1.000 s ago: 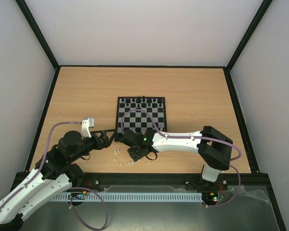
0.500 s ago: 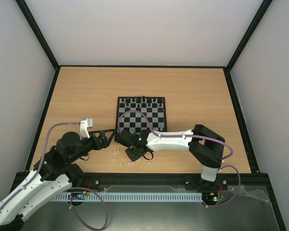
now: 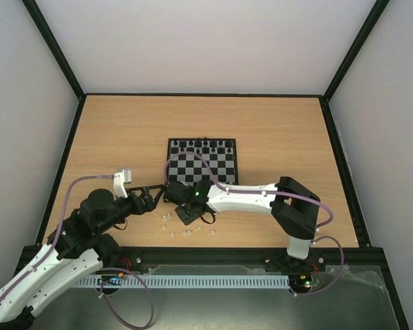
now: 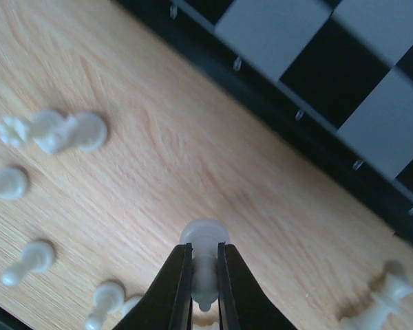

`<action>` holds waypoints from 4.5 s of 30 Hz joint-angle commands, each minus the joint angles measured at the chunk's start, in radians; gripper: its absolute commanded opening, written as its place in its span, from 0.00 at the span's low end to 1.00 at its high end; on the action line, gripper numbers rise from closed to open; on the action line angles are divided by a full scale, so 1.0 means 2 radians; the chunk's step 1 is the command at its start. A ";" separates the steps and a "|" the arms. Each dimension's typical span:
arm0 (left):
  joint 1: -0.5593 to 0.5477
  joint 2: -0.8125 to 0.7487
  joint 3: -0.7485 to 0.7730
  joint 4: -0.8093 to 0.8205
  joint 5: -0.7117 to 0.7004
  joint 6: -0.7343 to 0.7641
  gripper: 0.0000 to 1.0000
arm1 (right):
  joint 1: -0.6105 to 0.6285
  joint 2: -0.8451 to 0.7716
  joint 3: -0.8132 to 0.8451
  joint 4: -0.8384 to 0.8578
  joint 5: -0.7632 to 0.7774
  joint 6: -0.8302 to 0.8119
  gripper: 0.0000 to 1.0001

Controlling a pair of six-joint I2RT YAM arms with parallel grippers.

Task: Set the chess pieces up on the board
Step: Pick up the chess piece at the center of the board, then place the chess piece on the chessboard, then pick up the chess piece at the center of the board.

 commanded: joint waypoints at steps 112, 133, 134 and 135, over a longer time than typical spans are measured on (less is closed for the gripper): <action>-0.097 0.444 0.041 -0.006 -0.093 -0.064 0.49 | -0.098 -0.377 -0.206 0.043 -0.120 -0.019 0.66; -0.110 0.496 0.064 -0.040 -0.105 -0.064 0.36 | -0.099 -0.383 -0.216 0.048 -0.131 -0.020 0.66; -0.111 0.495 0.063 -0.040 -0.104 -0.065 0.36 | -0.099 -0.382 -0.216 0.048 -0.131 -0.020 0.66; -0.111 0.493 0.062 -0.041 -0.104 -0.066 0.36 | -0.098 -0.382 -0.216 0.049 -0.133 -0.020 0.66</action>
